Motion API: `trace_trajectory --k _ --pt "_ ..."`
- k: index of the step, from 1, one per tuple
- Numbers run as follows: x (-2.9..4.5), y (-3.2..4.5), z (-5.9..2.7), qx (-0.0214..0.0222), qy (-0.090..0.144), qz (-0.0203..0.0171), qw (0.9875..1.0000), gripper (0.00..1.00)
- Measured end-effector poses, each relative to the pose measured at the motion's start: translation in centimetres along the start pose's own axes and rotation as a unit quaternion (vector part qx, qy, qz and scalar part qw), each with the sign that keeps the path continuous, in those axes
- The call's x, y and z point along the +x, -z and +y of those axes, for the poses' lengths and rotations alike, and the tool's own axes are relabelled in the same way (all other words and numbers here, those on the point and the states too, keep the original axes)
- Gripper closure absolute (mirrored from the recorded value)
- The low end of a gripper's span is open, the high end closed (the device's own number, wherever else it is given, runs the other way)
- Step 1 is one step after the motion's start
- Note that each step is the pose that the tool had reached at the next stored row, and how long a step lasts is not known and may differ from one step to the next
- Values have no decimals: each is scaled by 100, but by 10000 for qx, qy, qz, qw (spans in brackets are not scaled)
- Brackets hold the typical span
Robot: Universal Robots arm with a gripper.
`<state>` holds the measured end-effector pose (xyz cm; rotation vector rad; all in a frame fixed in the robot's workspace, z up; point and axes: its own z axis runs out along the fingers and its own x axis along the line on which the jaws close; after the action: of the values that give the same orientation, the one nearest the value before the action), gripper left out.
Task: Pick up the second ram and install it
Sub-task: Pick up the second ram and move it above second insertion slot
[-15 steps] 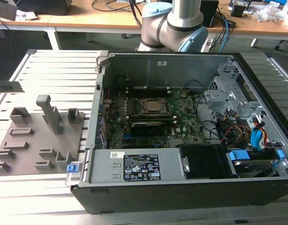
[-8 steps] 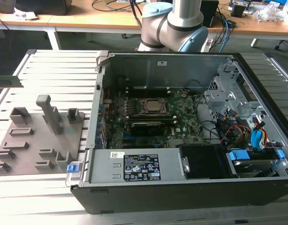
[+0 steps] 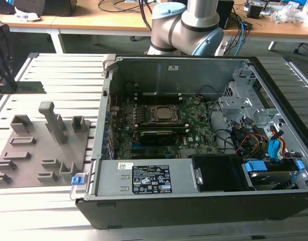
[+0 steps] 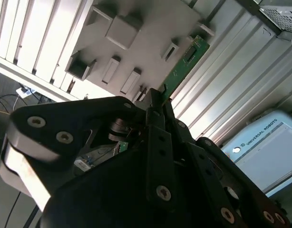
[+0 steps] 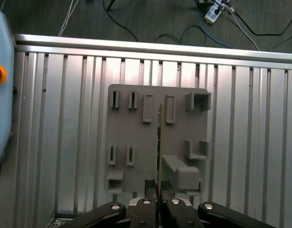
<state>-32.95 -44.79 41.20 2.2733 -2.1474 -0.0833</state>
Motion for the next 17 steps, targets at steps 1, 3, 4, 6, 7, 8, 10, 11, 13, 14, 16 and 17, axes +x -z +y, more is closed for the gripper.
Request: trace_trajectory --k 1,3,4,6,7,8,10,11,13,14,16,17 --pt "3 3 -49 0 0 0 10000 86" --pt "8 6 -140 -1 0 0 10000 86" --pt "10 9 -185 -1 0 0 10000 86" --pt "18 15 -316 -2 1 0 10000 86" --pt "21 18 -378 -3 0 0 10000 86" --pt "23 20 -408 -3 0 0 10000 86" --pt "26 22 -454 -4 0 0 10000 86" --pt "27 23 -478 -4 0 0 10000 86" --pt "32 27 -573 -4 0 -1 10000 86" --pt "33 29 -600 -5 0 0 10000 86" --pt "38 32 -672 -7 0 0 10000 86" --pt "40 34 -712 -7 0 0 10000 86"
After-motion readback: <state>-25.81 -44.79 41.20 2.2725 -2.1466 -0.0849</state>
